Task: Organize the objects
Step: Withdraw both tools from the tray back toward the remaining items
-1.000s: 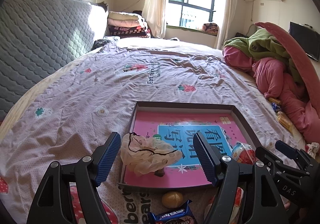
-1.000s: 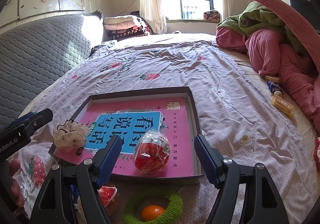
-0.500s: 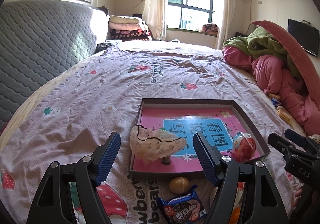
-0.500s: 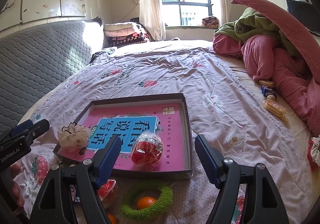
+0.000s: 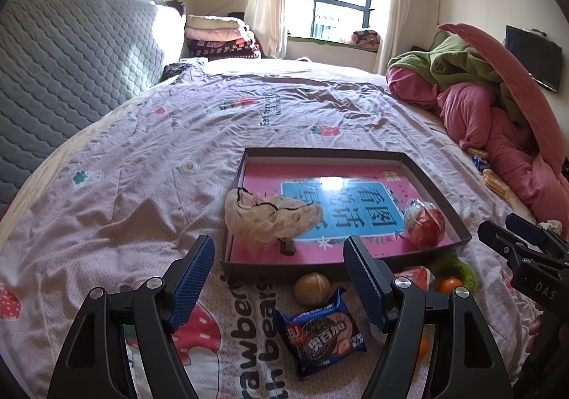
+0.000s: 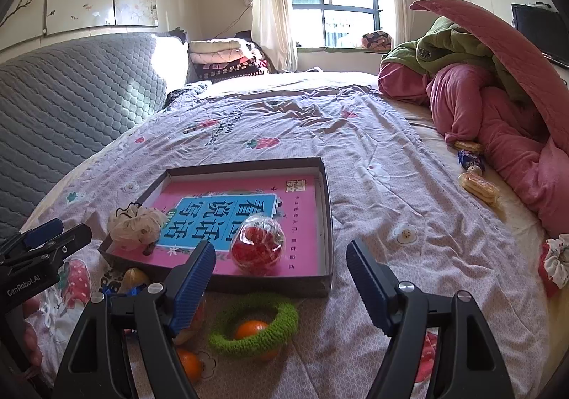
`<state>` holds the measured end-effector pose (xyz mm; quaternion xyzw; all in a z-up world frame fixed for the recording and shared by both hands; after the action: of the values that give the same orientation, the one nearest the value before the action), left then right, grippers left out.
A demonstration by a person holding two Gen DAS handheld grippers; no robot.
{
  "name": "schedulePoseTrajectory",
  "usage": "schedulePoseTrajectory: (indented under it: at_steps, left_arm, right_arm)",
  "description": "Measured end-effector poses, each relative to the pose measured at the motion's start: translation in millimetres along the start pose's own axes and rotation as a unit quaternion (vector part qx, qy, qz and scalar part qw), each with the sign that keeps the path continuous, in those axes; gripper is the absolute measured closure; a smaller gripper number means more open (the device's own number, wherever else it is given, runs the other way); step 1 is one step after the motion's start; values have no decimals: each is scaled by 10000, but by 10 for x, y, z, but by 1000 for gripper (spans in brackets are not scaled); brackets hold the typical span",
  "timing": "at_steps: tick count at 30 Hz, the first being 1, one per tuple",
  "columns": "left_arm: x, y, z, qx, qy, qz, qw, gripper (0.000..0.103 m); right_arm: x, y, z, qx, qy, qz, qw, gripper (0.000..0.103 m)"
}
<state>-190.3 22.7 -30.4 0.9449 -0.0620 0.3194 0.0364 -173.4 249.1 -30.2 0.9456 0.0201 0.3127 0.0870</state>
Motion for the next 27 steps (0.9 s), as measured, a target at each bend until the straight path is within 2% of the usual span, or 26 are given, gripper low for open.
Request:
schedulePoseTrajectory:
  at_steps: [15, 27]
  left_arm:
    - [24, -183, 330, -102, 286, 108, 9995, 27]
    - [9, -151, 590, -87, 527, 139, 9985, 27]
  right_arm:
    - [59, -105, 254, 70, 183, 58, 9998, 27]
    - [-19, -188, 505, -2, 527, 7, 9986, 27]
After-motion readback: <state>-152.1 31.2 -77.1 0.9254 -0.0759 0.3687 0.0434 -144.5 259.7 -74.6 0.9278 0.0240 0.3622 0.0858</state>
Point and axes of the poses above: each gripper's, at about its wrist camera, not at the fingertips, and x roughly against the way its jaws point, y to its left, z to its underside, the point moved 10 cm from there along -x, roughly the way its jaws point, and after that the axes turned 7 degrees about -x, right-handed, at the moved point
